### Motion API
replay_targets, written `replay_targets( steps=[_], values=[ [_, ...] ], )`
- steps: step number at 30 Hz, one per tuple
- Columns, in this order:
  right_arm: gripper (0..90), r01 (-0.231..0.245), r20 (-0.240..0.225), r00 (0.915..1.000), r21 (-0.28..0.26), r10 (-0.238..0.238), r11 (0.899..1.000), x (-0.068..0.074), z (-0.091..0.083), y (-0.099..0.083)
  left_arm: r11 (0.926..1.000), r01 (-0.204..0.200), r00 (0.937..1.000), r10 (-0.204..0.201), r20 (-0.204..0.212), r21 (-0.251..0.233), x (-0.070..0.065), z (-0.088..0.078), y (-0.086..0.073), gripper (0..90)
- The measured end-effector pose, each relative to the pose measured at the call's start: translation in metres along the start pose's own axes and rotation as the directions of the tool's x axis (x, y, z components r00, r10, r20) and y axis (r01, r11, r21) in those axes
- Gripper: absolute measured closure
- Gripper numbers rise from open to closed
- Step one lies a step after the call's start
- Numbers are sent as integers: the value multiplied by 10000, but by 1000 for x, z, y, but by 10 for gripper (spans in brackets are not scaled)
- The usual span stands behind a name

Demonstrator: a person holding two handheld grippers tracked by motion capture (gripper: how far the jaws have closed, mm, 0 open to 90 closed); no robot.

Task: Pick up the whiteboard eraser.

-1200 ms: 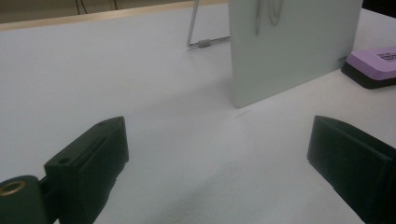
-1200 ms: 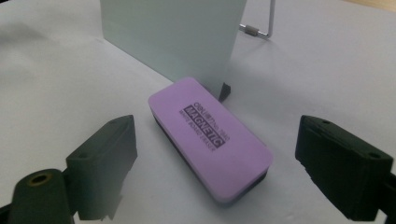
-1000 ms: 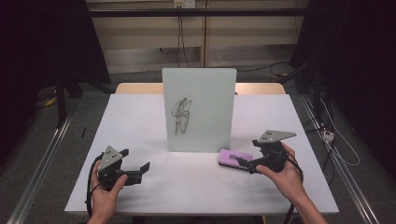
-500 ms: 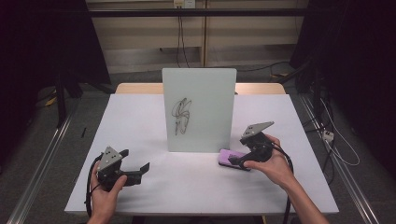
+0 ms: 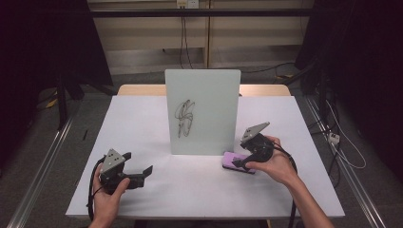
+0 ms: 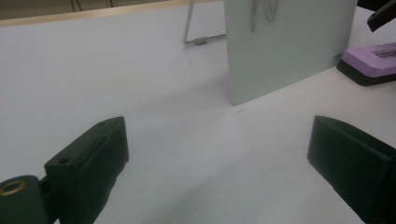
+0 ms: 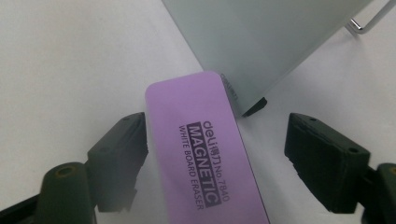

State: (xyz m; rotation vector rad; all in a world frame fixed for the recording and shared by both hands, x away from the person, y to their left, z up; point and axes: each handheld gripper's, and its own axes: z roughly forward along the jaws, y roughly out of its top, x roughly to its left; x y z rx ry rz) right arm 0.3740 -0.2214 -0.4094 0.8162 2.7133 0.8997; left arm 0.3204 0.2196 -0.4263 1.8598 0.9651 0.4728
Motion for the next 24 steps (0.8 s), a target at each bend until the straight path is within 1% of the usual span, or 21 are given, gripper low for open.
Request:
replay_targets(
  steps=[1,2,3,4,5,7,8,10,13,14,15,17,19,21,24],
  values=[
    [263,174,52,9998,105,-175,9998,0,0,2,10000,-14,10000,14,32,-6,0,0,0,53],
    [269,366,-44,9993,236,-365,9991,0,0,3,10000,-29,10000,29,39,-4,0,0,0,53],
    [257,433,-116,9990,370,-429,9984,0,0,5,9999,-103,9999,103,-4,51,0,0,0,54],
    [256,548,-125,9985,572,-542,9969,0,2,5,10000,-72,10000,72,12,59,0,0,0,53],
    [273,605,-236,9980,750,-589,9953,0,4,6,10000,-69,10000,69,-10,46,-1,1,0,53],
    [270,653,-413,9972,815,-621,9945,-1,7,5,10000,-77,10000,77,23,62,-1,1,0,53],
    [283,620,-406,9974,839,-588,9945,-1,9,5,10000,-56,10000,56,42,73,0,1,0,53],
    [299,586,-548,9970,874,-539,9944,-2,11,5,10000,65,9999,-66,98,53,0,1,0,53],
    [306,708,-584,9962,1072,-648,9917,0,12,5,10000,32,9999,-33,121,55,0,2,1,53],
    [323,724,-654,9957,1135,-653,9909,0,12,5,10000,40,9999,-40,121,52,0,2,1,53],
    [335,840,-700,9947,1260,-756,9885,0,12,4,10000,28,9999,-29,129,45,0,2,1,53],
    [352,887,-820,9935,1274,-786,9879,0,12,3,10000,26,9999,-27,150,61,0,2,0,53],
    [367,1100,-813,9917,1312,-999,9852,0,12,3,10000,44,9999,-45,130,72,0,2,0,53],
    [381,1226,-724,9910,1511,-1127,9809,1,12,3,10000,54,10000,-54,53,57,0,2,0,52],
    [393,1407,-699,9889,1576,-1311,9774,2,12,4,9999,79,10000,-80,51,70,1,3,0,52]
  ],
)
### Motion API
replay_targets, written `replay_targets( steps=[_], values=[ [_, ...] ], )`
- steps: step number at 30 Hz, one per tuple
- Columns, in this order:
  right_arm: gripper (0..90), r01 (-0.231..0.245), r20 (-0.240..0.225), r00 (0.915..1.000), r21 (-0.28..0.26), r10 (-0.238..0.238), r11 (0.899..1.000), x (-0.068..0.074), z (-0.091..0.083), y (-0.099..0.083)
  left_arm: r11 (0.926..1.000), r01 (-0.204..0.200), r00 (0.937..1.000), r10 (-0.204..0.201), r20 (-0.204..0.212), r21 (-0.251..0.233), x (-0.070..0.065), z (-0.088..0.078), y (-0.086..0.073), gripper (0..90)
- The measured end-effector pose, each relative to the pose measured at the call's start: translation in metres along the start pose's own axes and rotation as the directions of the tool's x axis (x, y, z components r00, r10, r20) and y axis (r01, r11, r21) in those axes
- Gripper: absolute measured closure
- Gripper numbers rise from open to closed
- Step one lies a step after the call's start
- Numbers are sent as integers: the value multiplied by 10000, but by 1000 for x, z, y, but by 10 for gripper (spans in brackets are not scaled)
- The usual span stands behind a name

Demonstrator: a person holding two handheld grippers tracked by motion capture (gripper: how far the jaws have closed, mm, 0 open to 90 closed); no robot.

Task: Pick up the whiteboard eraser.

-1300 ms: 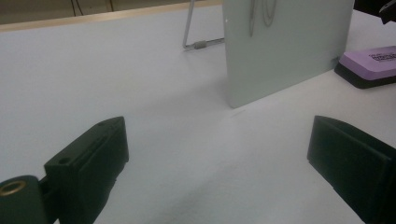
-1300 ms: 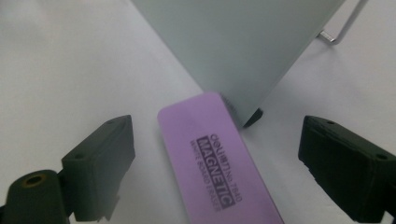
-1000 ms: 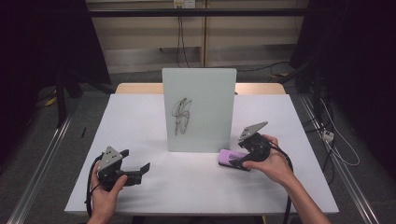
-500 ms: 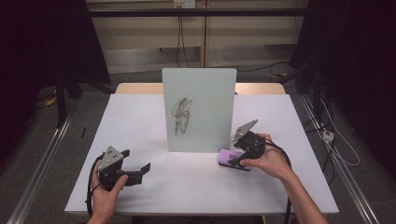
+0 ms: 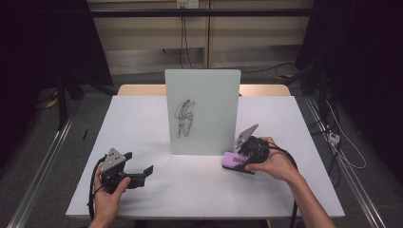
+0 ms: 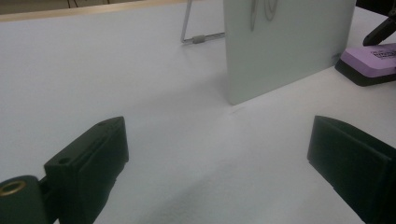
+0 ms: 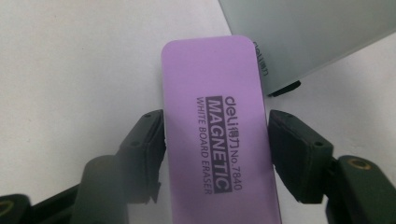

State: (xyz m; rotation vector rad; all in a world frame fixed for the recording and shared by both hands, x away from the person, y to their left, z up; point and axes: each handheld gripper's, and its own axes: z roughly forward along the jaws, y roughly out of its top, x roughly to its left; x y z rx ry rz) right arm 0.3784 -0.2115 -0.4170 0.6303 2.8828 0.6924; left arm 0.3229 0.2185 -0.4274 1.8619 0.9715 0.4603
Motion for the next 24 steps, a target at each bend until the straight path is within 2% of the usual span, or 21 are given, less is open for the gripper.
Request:
replay_targets(
  steps=[2,4,10,12,15,20,24],
  values=[
    [387,78,41,10000,143,-78,9999,1,1,1,10000,-13,10000,13,21,32,0,0,0,52],
    [356,135,-106,9999,134,-133,9998,0,1,1,10000,6,10000,-6,10,18,0,-1,0,52],
    [392,138,13,9999,470,-139,9988,0,4,1,9999,104,9999,-105,-87,-40,3,-3,0,52],
    [397,173,-2,9998,430,-173,9989,0,4,1,9998,176,9998,-176,-103,-76,4,-3,0,53],
    [400,-114,-78,9999,284,117,9995,-2,5,0,9998,192,9997,-193,-124,-79,5,-4,0,52],
    [404,-144,-6,9999,330,145,9994,-1,4,1,9995,288,9995,-289,-111,-96,6,-5,0,52],
    [406,-158,-53,9999,266,160,9995,1,1,0,9998,214,9997,-214,-85,-34,5,-5,0,52]
  ],
)
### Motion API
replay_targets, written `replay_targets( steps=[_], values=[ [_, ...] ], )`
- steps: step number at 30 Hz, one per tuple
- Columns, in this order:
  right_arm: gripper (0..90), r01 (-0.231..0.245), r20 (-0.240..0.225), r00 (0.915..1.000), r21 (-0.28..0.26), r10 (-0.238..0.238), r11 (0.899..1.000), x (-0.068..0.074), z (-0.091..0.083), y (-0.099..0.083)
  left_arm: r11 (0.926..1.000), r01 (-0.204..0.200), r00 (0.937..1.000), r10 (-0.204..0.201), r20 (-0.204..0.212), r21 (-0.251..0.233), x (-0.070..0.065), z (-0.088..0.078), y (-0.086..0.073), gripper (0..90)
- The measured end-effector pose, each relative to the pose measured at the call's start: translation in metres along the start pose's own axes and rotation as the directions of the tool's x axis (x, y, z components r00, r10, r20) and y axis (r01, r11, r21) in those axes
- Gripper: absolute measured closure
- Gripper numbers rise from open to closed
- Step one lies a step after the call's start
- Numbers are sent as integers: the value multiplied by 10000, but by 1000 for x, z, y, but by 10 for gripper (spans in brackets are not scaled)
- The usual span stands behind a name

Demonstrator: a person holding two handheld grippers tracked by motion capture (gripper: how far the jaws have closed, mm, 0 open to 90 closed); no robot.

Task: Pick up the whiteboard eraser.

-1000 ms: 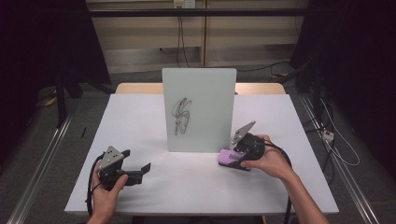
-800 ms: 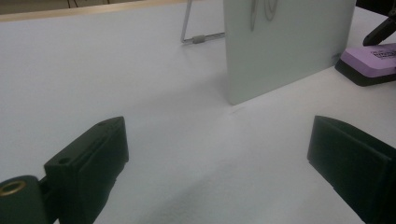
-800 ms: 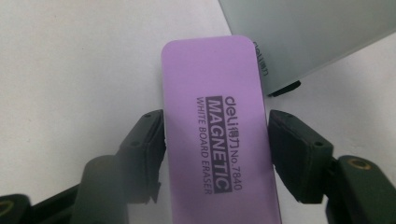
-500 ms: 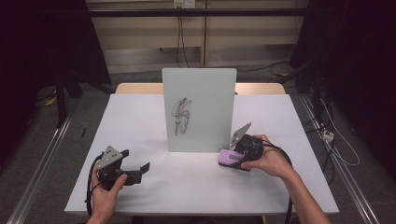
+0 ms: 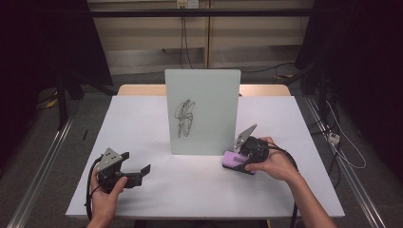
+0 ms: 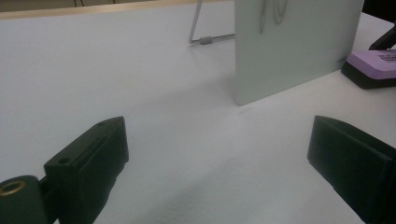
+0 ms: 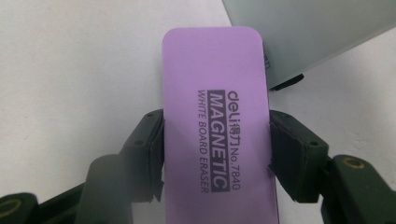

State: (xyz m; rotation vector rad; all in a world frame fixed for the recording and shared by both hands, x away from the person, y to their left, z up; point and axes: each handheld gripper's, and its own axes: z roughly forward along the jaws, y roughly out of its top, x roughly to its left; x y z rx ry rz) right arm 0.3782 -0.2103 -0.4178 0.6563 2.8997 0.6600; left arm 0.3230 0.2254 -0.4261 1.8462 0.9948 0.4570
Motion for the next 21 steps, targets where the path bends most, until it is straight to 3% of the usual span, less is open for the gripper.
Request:
replay_targets(
  steps=[12,17,21],
  values=[
    [409,-137,284,9995,-766,159,9970,12,-11,0,10000,-43,10000,43,63,82,-3,0,-1,52],
    [410,-606,668,9955,-982,673,9933,14,-10,-1,9998,-36,9999,33,137,170,-3,1,-2,52],
    [411,-835,688,9933,-1301,930,9880,14,-13,-4,9997,-95,9998,91,190,213,-4,2,-3,52]
  ],
)
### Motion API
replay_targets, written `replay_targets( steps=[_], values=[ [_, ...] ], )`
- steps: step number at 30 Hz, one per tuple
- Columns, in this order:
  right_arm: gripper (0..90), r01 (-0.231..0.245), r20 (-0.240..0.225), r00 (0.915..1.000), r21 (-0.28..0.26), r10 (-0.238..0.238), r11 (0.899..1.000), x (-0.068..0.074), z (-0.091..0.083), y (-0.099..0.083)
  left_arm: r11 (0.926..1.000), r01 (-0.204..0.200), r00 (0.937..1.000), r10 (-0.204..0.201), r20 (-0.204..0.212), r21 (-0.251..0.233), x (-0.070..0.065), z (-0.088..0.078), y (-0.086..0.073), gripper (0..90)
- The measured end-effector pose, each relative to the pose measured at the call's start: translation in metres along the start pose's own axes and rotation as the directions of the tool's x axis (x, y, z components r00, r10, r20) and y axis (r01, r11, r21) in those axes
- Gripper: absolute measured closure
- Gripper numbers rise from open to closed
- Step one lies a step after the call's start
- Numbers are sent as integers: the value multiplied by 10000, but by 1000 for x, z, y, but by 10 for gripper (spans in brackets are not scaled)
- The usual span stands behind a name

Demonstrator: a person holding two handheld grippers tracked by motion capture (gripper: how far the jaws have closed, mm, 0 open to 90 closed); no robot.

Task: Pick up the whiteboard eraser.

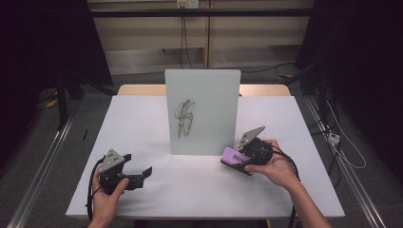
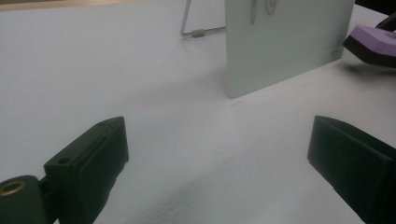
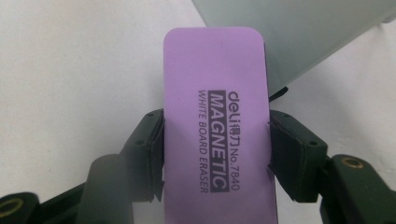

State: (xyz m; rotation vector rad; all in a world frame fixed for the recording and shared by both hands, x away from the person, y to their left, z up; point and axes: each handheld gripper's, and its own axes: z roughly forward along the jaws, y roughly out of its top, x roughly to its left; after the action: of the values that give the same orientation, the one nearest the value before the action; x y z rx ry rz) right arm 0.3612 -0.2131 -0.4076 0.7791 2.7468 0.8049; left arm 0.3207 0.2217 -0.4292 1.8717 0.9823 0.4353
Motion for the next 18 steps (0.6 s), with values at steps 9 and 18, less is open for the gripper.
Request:
replay_targets(
  steps=[9,18],
  values=[
    [412,-187,226,9995,-1096,213,9938,2,-9,1,9999,33,10000,-33,63,105,0,2,0,52],
    [412,-301,307,9988,-2036,371,9786,11,-16,3,9999,89,9999,-88,-56,135,0,2,-1,52]
  ],
)
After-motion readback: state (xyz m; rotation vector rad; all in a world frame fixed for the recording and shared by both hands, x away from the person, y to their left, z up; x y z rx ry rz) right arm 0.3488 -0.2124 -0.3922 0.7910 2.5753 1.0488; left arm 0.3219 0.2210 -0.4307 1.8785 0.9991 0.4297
